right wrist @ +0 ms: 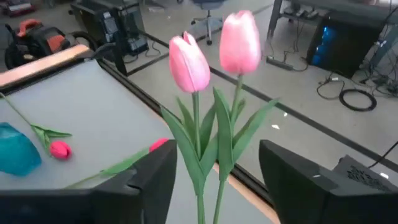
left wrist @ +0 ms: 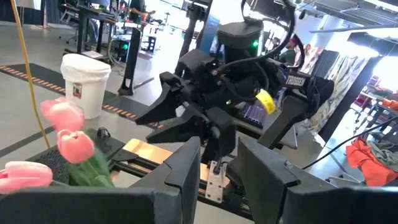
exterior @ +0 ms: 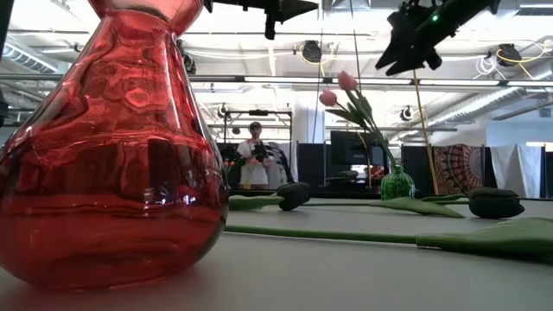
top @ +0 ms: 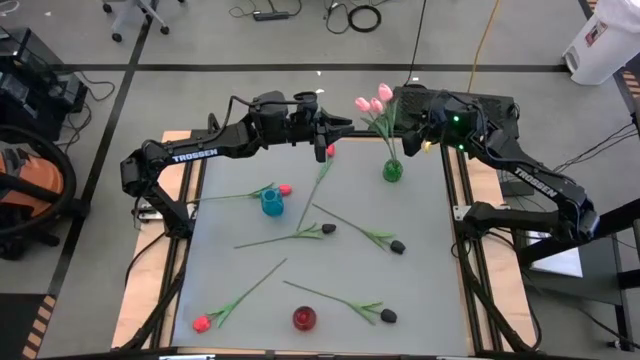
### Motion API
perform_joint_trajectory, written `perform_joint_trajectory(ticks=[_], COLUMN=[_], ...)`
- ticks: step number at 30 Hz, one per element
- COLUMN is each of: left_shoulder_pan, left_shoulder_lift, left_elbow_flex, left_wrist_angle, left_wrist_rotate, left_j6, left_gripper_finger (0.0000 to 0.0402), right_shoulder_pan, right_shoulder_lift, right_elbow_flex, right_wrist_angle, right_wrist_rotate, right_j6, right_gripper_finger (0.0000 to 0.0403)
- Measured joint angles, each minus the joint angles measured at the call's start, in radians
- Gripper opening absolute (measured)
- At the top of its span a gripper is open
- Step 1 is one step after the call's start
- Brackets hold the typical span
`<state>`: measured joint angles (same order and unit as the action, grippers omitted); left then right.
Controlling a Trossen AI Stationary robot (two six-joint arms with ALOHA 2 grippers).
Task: Sort flowers into vase by color
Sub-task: Put the top left red flower into the blue vase
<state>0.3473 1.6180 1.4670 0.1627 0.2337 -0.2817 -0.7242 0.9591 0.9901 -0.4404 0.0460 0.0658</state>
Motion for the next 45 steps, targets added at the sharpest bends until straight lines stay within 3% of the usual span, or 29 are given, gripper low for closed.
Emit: perform_joint_trajectory(ticks=[6, 19, 24, 30, 45], left_shoulder_pan=[0.000, 0.001, 0.011, 0.029, 0.040], left_shoulder_lift=[0.000, -0.005, -0.039, -0.069, -0.079], left_elbow_flex=[0.000, -0.001, -0.001, -0.001, -0.001], left_wrist_angle=[-0.006, -0.211, -0.365, -0.550, -1.163], left_wrist_rotate=[0.000, 0.000, -0.003, -0.015, -0.207], left_j6=[0.000, 0.002, 0.007, 0.004, 0.055], left_gripper_finger=[0.0114, 0.0114, 0.0114, 0.0114, 0.0114], right_shoulder_pan=[0.000, 0.001, 0.018, 0.062, 0.100], right_shoulder_lift=[-0.090, -0.261, -0.281, -0.280, -0.274], right_elbow_flex=[0.000, 0.000, 0.000, 0.000, 0.000], right_wrist_angle=[0.001, -0.067, -0.158, -0.251, -0.281], right_wrist_rotate=[-0.004, -0.246, -0.311, -0.315, -0.310], right_j6=[0.023, 0.155, 0.209, 0.241, 0.263], right_gripper_finger=[0.0233, 0.0226, 0.0226, 0.0226, 0.0226])
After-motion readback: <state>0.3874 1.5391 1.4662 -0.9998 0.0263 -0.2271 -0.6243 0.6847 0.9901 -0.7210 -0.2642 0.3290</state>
